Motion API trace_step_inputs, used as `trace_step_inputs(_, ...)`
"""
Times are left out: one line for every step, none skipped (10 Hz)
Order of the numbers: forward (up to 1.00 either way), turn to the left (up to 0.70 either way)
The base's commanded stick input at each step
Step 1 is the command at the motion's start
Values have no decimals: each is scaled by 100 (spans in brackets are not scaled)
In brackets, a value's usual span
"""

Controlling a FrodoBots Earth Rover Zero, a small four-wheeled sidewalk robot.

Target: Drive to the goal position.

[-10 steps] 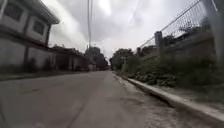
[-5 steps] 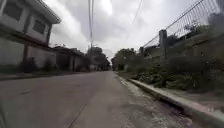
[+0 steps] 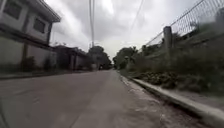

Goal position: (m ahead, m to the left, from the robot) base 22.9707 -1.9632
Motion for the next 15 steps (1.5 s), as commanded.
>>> trace_step_inputs(70, 0)
trace_step_inputs(70, 0)
trace_step_inputs(70, 0)
trace_step_inputs(70, 0)
trace_step_inputs(70, 0)
trace_step_inputs(70, 0)
trace_step_inputs(70, 0)
trace_step_inputs(70, 0)
trace_step_inputs(70, 0)
trace_step_inputs(70, 0)
trace_step_inputs(70, 0)
trace_step_inputs(70, 0)
trace_step_inputs(70, 0)
trace_step_inputs(70, 0)
trace_step_inputs(70, 0)
